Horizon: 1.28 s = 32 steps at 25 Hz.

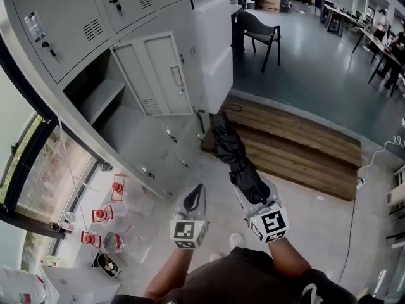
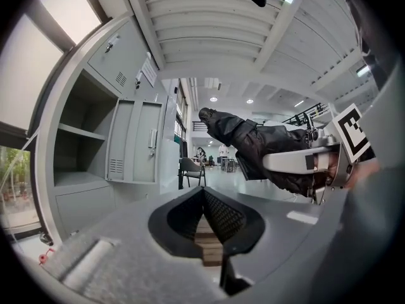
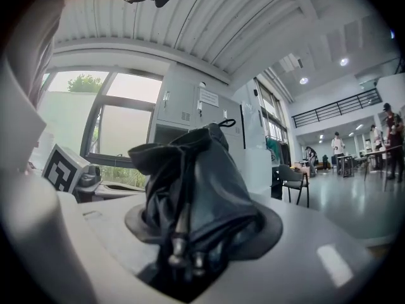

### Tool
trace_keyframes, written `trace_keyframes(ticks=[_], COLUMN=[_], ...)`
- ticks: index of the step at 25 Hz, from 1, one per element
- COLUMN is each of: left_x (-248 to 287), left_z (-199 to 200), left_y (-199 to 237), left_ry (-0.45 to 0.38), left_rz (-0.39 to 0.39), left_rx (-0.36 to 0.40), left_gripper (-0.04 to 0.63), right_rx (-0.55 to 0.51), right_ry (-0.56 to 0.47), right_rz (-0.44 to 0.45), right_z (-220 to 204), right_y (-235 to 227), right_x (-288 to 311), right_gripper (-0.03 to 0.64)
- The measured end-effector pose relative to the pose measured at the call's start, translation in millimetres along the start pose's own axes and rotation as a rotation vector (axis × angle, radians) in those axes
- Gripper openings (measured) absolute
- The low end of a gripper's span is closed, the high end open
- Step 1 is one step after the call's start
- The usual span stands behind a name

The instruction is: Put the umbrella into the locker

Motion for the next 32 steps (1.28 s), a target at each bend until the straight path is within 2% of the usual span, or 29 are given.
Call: trace_keyframes(ticks=[10, 15, 20, 32], left_x=[42, 51, 60, 84], left_z=[9, 10, 14, 14], left_y=[14, 25, 51, 147], left_ry=[0.008, 0.031, 0.012, -0.001], left_rz=[0.144, 0.225, 0.289, 0.333], left_rx=[0.04, 0.026, 0.018, 0.001], left_gripper=[0.005, 0.005, 0.005, 0.005], right_rx=[0.009, 0.009, 0.015, 0.009], right_ry=[-0.001, 0.011, 0.004, 0.028], right_rz=[0.171, 0.245, 0.3, 0.361], right_z=[-1, 1, 1, 5], right_y=[-48, -56, -57, -29], right_x=[55, 83, 116, 222], right_gripper=[0.233, 0.233, 0.233, 0.233])
Point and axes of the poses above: the fingertips, and each gripper's own axes: x forward along the fingers, y to its left, z out of its top, the point moved 10 cm from there along -x, backward along the fingers, and after that the axes turned 9 degrees about z, right-handed, at the moved point
